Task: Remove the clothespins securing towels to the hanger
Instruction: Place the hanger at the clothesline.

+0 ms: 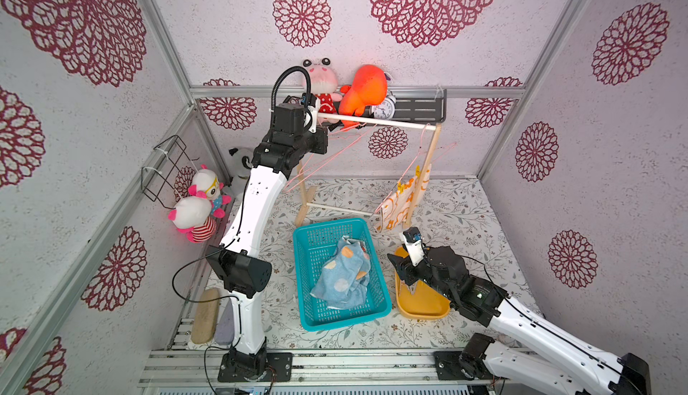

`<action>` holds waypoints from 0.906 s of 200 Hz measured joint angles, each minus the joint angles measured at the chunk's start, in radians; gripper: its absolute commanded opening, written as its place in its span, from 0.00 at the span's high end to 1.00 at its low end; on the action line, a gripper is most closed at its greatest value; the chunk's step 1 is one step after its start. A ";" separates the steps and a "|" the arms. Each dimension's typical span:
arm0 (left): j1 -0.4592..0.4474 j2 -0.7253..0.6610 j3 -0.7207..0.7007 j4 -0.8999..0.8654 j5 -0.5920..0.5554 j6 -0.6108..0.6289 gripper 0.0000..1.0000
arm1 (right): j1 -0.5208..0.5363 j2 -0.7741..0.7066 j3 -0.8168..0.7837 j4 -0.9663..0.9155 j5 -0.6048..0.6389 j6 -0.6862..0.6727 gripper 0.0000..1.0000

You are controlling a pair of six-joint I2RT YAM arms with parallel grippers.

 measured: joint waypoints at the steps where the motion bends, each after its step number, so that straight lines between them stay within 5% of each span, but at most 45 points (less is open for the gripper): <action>1: 0.000 0.003 0.001 0.000 0.000 0.000 1.00 | 0.000 0.000 0.000 0.000 0.000 0.000 0.42; 116: -0.009 -0.008 -0.126 0.068 -0.012 -0.010 1.00 | -0.002 -0.002 0.000 0.010 0.000 0.007 0.42; 181: -0.015 -0.076 -0.187 0.060 -0.039 0.016 0.72 | -0.017 -0.002 0.000 0.019 0.000 0.010 0.42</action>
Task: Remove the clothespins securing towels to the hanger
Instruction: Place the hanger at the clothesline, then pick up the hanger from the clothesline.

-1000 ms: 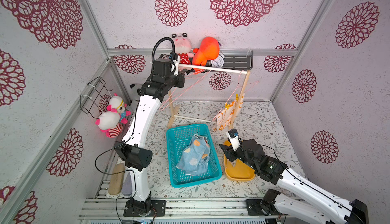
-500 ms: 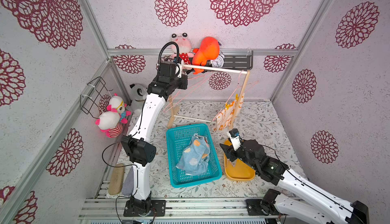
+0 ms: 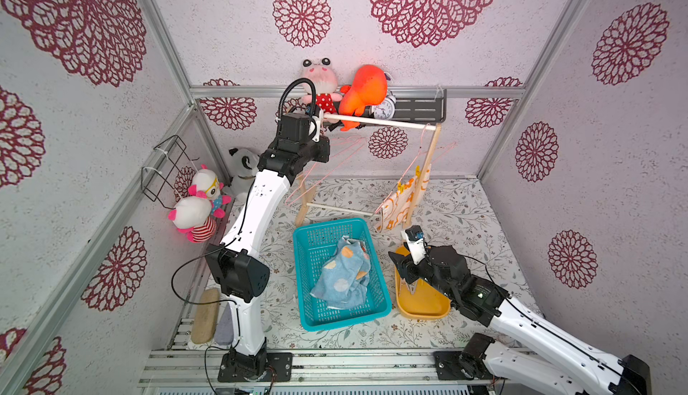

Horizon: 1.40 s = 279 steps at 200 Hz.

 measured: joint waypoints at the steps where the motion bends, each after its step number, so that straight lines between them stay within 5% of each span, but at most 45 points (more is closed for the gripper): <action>1: 0.000 -0.002 -0.001 0.000 0.000 0.001 0.71 | 0.000 0.000 0.000 0.000 0.000 0.000 0.42; 40: -0.002 -0.041 -0.027 0.001 0.000 0.012 0.58 | -0.024 0.000 0.000 0.006 0.000 0.007 0.42; 92: -0.020 -0.150 -0.178 0.025 -0.007 0.018 0.57 | -0.100 -0.023 -0.004 0.010 -0.002 0.024 0.42; 172: -0.177 -0.387 -0.396 0.142 -0.021 0.026 0.56 | -0.306 -0.040 -0.101 0.053 -0.077 0.113 0.42; 279: -0.288 -0.155 -0.315 0.285 0.105 0.008 0.50 | -0.403 -0.089 -0.167 0.097 -0.135 0.179 0.45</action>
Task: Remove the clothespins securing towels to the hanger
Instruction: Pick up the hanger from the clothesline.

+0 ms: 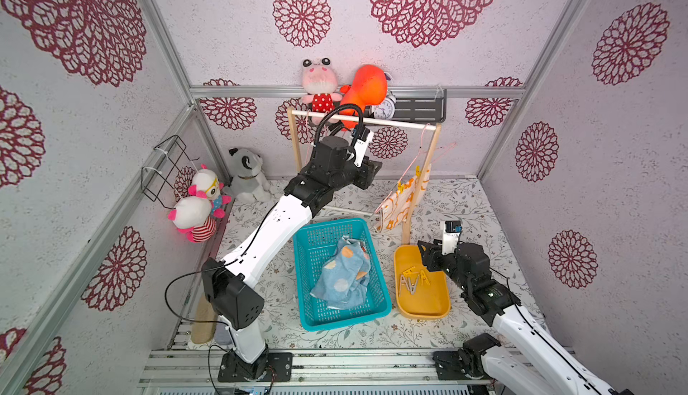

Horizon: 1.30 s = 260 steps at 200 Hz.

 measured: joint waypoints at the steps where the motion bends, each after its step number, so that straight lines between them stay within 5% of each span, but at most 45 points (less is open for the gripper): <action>1: -0.001 0.002 0.001 0.001 0.002 0.000 0.50 | -0.001 -0.001 -0.001 0.000 -0.001 0.001 0.45; 71: -0.047 0.176 0.154 0.101 0.073 -0.029 0.41 | -0.014 -0.020 -0.025 0.001 -0.041 0.006 0.47; 260: -0.054 0.494 0.509 0.201 0.114 -0.122 0.43 | -0.018 -0.073 -0.062 0.023 -0.060 0.029 0.50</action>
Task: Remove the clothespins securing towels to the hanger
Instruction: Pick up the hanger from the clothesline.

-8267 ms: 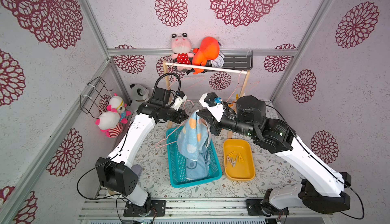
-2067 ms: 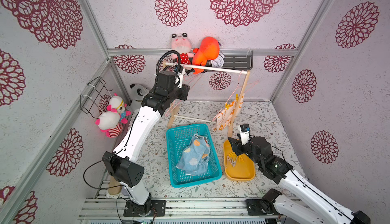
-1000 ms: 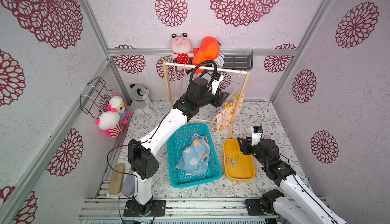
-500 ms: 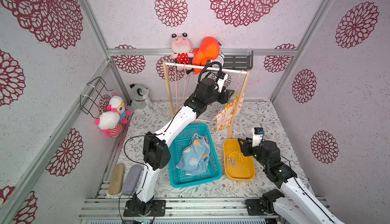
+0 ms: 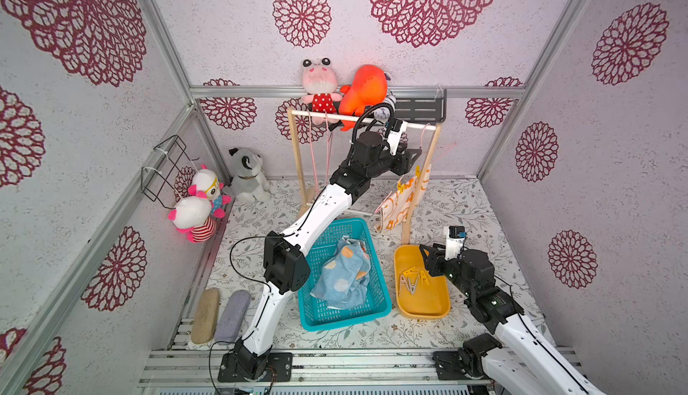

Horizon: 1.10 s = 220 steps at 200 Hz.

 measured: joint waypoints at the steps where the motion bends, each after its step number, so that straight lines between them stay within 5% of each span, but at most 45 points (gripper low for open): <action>1: 0.000 0.001 0.001 0.000 0.000 0.000 0.43 | 0.000 0.000 0.000 0.000 0.000 0.000 0.50; 79: -0.008 0.070 0.079 0.002 -0.002 -0.016 0.47 | -0.001 -0.006 -0.011 0.022 0.000 0.002 0.51; 220: -0.028 0.094 0.085 0.029 -0.005 -0.034 0.74 | -0.001 -0.036 -0.033 0.024 0.001 0.010 0.54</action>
